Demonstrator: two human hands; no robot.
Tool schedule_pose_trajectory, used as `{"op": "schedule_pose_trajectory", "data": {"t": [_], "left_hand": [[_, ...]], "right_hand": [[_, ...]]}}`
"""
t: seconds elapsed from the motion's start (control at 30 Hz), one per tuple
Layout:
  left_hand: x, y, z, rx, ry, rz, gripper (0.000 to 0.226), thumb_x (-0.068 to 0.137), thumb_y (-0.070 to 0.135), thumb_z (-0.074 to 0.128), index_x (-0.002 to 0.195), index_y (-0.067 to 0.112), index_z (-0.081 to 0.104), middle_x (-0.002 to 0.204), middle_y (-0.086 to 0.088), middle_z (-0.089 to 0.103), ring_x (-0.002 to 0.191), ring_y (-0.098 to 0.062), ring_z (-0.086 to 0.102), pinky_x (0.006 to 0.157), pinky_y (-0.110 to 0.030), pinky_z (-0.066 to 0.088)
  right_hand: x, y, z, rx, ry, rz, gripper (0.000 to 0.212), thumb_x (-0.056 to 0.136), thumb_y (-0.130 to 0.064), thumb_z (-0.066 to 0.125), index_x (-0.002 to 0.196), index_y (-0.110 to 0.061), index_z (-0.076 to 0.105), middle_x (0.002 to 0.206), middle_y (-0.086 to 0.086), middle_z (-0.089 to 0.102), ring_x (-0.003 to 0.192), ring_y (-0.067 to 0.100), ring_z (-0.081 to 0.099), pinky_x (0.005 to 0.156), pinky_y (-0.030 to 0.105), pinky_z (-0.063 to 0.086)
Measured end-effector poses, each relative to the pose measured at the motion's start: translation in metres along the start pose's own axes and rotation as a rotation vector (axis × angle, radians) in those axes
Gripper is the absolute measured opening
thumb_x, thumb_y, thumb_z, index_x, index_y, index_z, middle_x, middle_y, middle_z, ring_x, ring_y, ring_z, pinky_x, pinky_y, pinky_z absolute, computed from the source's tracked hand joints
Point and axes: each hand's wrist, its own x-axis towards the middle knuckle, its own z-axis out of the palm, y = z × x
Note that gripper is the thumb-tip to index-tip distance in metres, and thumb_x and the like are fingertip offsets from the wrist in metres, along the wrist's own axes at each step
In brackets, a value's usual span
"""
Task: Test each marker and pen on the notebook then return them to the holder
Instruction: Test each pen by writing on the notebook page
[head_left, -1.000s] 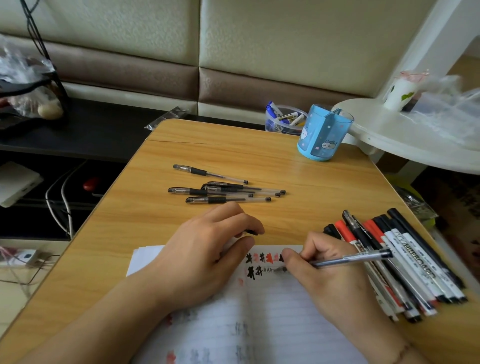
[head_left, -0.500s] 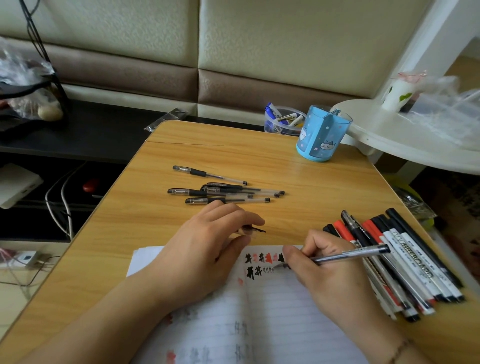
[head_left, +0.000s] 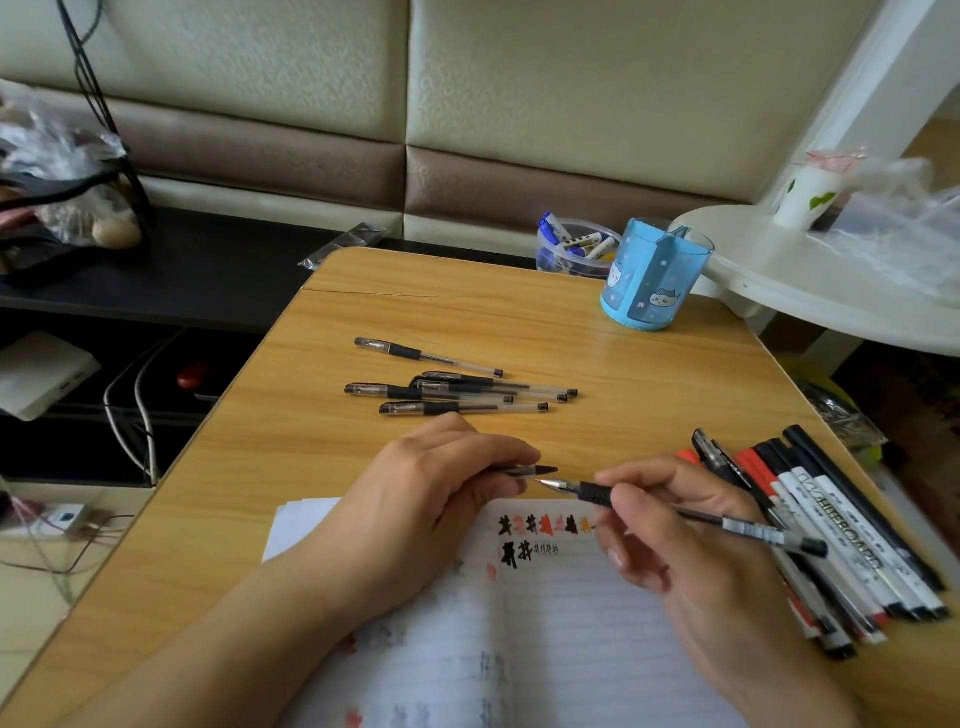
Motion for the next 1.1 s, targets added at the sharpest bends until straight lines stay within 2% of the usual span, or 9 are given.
{"op": "schedule_pose_trajectory", "data": {"t": [0.1,0.23,0.37,0.57,0.8,0.87,0.93,1.0,1.1], "left_hand": [[0.001,0.000,0.000,0.011,0.007,0.027,0.030,0.096,0.029,0.048,0.109,0.013,0.069,0.092,0.014,0.066,0.088,-0.007,0.060,0.076,-0.021,0.047],[0.001,0.000,0.000,0.005,-0.002,0.040,0.028,0.097,0.029,0.048,0.109,0.014,0.068,0.093,0.015,0.065,0.089,-0.006,0.059,0.077,-0.019,0.046],[-0.001,0.003,0.000,-0.005,-0.077,0.097,0.026,0.098,0.023,0.049,0.113,0.014,0.067,0.094,0.014,0.061,0.087,-0.006,0.058,0.078,-0.015,0.043],[-0.003,0.007,-0.002,-0.050,-0.094,0.118,0.036,0.099,0.012,0.046,0.133,0.019,0.057,0.085,0.014,0.060,0.078,-0.001,0.057,0.072,-0.012,0.042],[-0.004,0.011,0.001,-0.083,-0.072,0.101,0.047,0.092,-0.004,0.051,0.133,0.017,0.058,0.080,0.012,0.060,0.074,-0.003,0.057,0.069,-0.017,0.045],[-0.004,0.012,0.002,-0.109,-0.054,0.105,0.042,0.095,0.002,0.052,0.133,0.018,0.057,0.083,0.010,0.062,0.077,-0.006,0.060,0.070,-0.020,0.048],[-0.004,0.013,0.003,-0.124,-0.067,0.112,0.039,0.096,0.019,0.055,0.135,0.024,0.054,0.088,0.009,0.064,0.082,-0.008,0.062,0.072,-0.021,0.049],[-0.005,0.013,0.004,-0.118,-0.103,0.080,0.047,0.093,0.038,0.059,0.139,0.029,0.048,0.095,0.011,0.065,0.089,-0.005,0.063,0.074,-0.016,0.048],[-0.005,0.007,0.005,-0.118,-0.096,-0.007,0.058,0.090,0.054,0.057,0.141,0.029,0.046,0.109,0.018,0.065,0.098,-0.002,0.061,0.076,-0.009,0.044]], "right_hand": [[-0.001,0.001,0.000,0.017,0.019,-0.021,0.050,0.056,-0.055,0.084,0.082,-0.013,0.075,0.063,0.028,0.058,0.049,0.017,0.050,0.044,0.017,0.036],[0.001,0.000,0.000,0.022,0.040,-0.006,0.029,0.060,-0.034,0.079,0.081,-0.015,0.073,0.063,0.027,0.059,0.048,0.017,0.050,0.042,0.016,0.036],[0.000,-0.001,0.003,0.009,-0.076,0.019,0.040,0.060,-0.047,0.085,0.082,-0.016,0.075,0.061,0.010,0.067,0.049,0.015,0.054,0.044,0.018,0.041],[-0.002,0.004,0.005,-0.052,-0.028,-0.002,0.045,0.056,-0.055,0.086,0.084,-0.020,0.078,0.064,0.020,0.065,0.045,0.019,0.054,0.049,0.030,0.047],[-0.005,0.003,0.007,-0.030,-0.021,-0.029,0.044,0.055,-0.054,0.086,0.081,-0.019,0.077,0.065,0.012,0.070,0.045,0.019,0.057,0.048,0.025,0.049],[-0.003,0.003,0.009,-0.020,-0.030,-0.040,0.041,0.054,-0.053,0.087,0.077,-0.021,0.075,0.070,0.009,0.070,0.053,0.015,0.062,0.050,0.020,0.048],[0.000,0.004,0.008,-0.006,-0.052,-0.087,0.034,0.060,-0.048,0.085,0.078,-0.021,0.072,0.087,0.007,0.071,0.067,0.013,0.065,0.055,0.020,0.050],[0.002,0.000,0.006,-0.021,-0.015,-0.144,0.030,0.069,-0.045,0.080,0.082,-0.019,0.071,0.101,0.009,0.070,0.074,0.019,0.064,0.054,0.026,0.050],[0.004,-0.011,-0.009,0.046,0.109,-0.184,0.032,0.073,-0.040,0.079,0.093,-0.017,0.069,0.100,0.014,0.070,0.076,0.030,0.066,0.052,0.029,0.050]]}}
